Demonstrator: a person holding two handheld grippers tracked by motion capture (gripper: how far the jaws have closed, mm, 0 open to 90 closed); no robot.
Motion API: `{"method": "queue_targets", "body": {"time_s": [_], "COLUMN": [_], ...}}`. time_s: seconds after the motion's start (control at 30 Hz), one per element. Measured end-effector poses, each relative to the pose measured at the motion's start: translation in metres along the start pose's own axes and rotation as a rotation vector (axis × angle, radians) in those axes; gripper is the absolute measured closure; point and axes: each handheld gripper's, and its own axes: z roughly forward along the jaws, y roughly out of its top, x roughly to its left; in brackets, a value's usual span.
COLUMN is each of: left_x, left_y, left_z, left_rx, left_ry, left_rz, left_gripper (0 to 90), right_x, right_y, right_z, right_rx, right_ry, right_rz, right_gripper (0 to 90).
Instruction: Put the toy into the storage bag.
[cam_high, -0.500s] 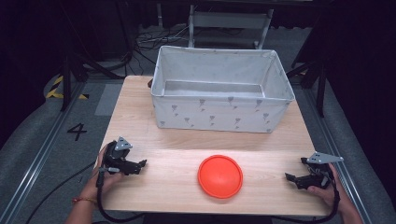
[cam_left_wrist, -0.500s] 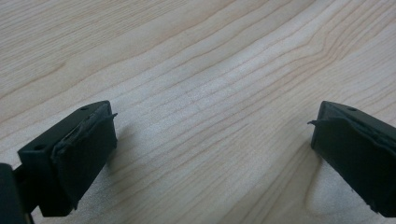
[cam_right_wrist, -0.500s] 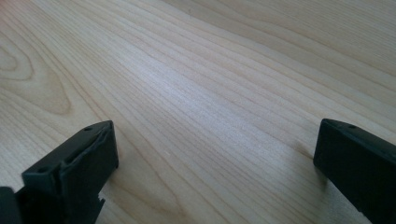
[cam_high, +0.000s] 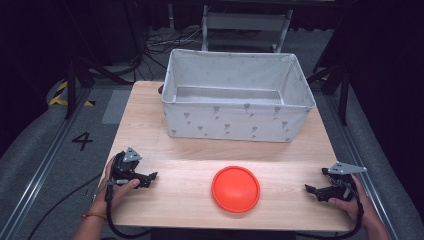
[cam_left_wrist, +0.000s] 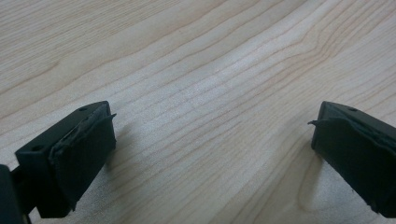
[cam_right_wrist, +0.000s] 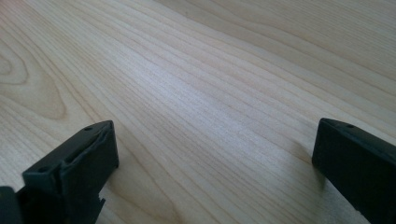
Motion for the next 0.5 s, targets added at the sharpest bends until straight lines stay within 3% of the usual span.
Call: {"method": "queue_targets", "body": {"time_s": [0.1,0.27,0.4,0.43,0.47,0.5], "left_x": [0.000,0.000,0.000,0.000,0.000,0.000], "left_y": [0.000,0.000,0.000,0.000,0.000,0.000], "left_z": [0.000,0.000,0.000,0.000,0.000,0.000], "left_rx": [0.000,0.000,0.000,0.000,0.000,0.000], "left_ry": [0.000,0.004,0.002,0.002,0.001,0.001], "left_rz": [-0.002,-0.002,0.001,0.001,0.001,0.002], "left_gripper": [0.2,0.3,0.3,0.3,0.3,0.3], "right_x": [0.001,0.002,0.008,0.009,0.010,0.011], "right_y": [0.005,0.006,0.010,0.012,0.014,0.016], "right_z": [0.000,0.000,-0.004,-0.004,-0.005,-0.006], "right_rx": [0.041,0.047,0.028,0.027,0.024,0.018], "right_ry": [-0.009,-0.009,0.025,0.037,0.034,0.034], "right_rz": [0.005,0.004,-0.016,-0.016,-0.016,-0.021], "right_gripper": [0.7,2.2,22.4,15.6,14.2,18.8]}}
